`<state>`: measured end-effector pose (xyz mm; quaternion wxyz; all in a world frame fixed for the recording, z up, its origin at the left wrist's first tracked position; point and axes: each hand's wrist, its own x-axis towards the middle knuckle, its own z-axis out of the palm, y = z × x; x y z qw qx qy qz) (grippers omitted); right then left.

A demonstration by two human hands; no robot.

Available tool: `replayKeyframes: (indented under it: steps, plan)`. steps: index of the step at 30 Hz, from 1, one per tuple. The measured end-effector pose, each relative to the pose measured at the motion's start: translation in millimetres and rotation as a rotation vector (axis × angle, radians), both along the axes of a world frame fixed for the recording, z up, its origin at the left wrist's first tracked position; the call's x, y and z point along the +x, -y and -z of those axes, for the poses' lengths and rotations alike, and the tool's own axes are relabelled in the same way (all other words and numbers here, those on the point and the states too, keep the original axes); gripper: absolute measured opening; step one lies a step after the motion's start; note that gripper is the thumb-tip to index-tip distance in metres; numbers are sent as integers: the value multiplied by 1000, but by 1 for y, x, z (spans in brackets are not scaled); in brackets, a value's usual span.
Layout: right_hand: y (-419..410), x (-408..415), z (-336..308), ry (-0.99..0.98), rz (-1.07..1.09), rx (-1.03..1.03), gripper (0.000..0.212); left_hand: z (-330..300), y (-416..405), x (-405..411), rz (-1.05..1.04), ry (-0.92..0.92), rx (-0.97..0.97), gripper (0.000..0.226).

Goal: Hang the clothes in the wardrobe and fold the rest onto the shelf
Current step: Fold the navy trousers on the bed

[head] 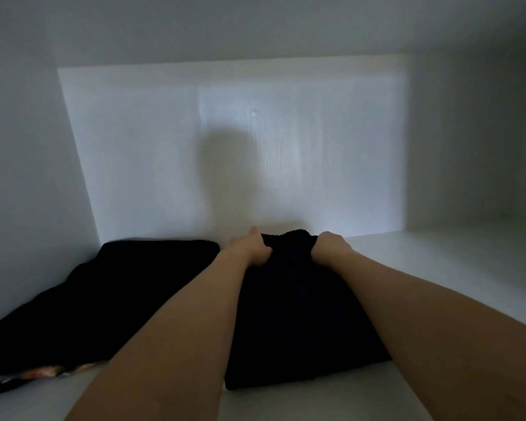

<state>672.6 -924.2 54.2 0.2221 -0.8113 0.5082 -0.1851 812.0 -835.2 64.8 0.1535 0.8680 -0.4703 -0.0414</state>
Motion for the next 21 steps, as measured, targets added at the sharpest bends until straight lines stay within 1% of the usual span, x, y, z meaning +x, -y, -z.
replayKeyframes:
  steps: [3,5,6,8,9,11,13,16,21]
  plan:
    - [15,16,2,-17,-6,4,26,5,15,18,-8,22,-7,54]
    - [25,26,5,-31,0,-1,25,11,23,30,-16,48,-20,51]
    - [30,32,8,-40,-1,0,24,13,28,34,-19,69,-21,49]
    - [36,43,14,-71,-26,6,14,19,35,42,-22,100,-5,45]
    - [38,47,17,-87,-39,-2,14,22,39,45,-22,110,0,46]
    - [42,55,24,-133,-39,-44,26,25,46,52,-15,127,7,49]
    - [46,60,31,-151,-15,-92,33,29,53,57,-11,145,13,48]
    - [55,66,38,-142,16,-157,36,37,63,65,-22,158,9,47]
    - [62,71,39,-154,13,-188,38,41,68,70,0,193,0,46]
